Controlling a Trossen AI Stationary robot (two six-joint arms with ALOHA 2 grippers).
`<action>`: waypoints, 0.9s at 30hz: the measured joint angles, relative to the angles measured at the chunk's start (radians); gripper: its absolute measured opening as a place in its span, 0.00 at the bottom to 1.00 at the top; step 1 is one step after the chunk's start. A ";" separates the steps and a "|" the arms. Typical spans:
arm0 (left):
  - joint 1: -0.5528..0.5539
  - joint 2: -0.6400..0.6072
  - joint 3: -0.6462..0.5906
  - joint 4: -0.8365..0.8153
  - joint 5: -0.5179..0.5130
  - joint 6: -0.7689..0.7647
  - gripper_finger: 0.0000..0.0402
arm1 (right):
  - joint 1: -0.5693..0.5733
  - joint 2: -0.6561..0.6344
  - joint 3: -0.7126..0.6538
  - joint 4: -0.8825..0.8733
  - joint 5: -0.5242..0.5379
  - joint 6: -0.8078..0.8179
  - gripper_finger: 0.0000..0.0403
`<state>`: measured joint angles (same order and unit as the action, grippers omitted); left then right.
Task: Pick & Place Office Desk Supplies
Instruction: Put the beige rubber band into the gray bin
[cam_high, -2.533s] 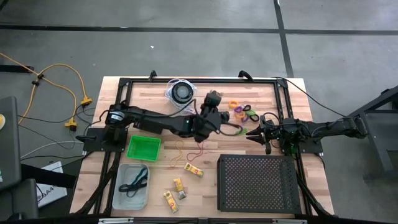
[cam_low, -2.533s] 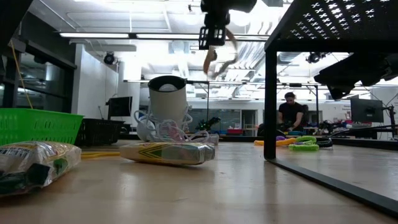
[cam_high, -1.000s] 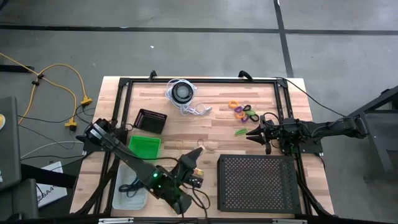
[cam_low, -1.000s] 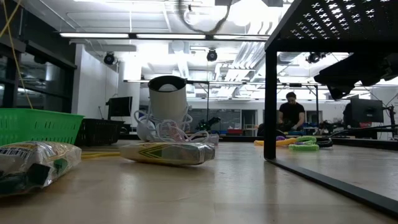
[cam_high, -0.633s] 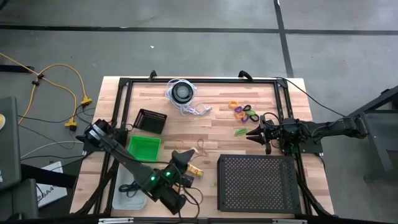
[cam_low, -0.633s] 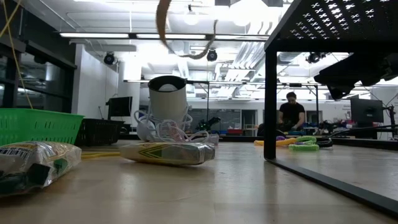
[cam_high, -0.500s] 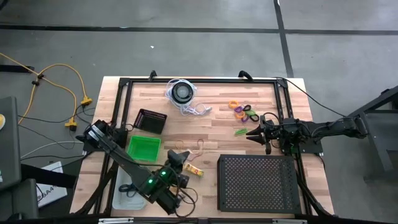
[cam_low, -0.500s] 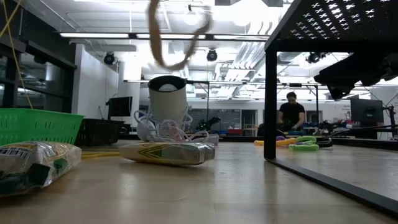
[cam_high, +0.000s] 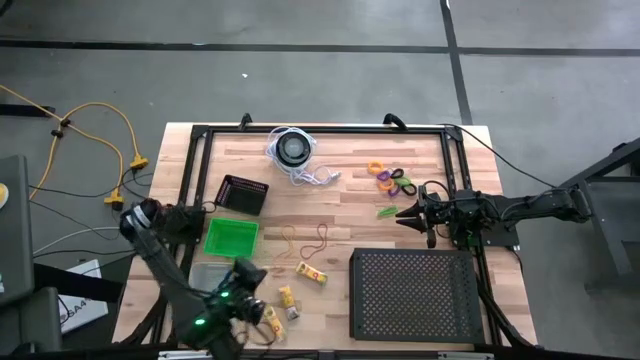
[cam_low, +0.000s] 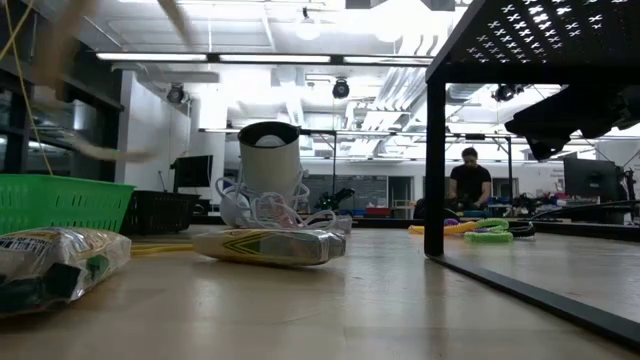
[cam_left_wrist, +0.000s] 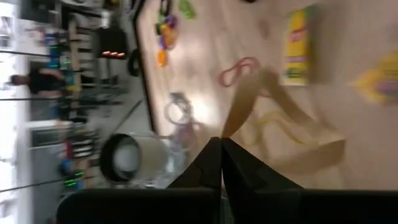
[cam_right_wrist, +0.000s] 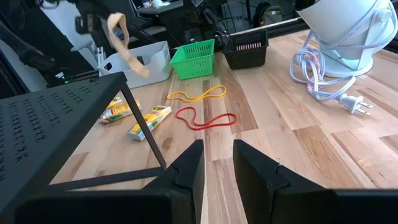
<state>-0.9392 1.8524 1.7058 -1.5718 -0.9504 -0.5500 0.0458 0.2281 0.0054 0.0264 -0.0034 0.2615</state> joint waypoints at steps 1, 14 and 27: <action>-0.019 -0.010 0.000 -0.003 0.010 -0.017 0.00 | 0.000 0.000 0.000 0.000 0.000 0.000 0.18; -0.216 -0.071 0.001 0.001 0.182 -0.070 0.00 | 0.000 0.000 0.000 0.003 0.000 0.000 0.18; -0.334 -0.071 0.001 0.001 0.344 -0.211 0.00 | 0.000 0.000 0.000 0.004 0.001 0.000 0.18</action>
<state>-1.2732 1.7813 1.7065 -1.5711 -0.6060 -0.7613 0.0460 0.2283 0.0053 0.0307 -0.0029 0.2615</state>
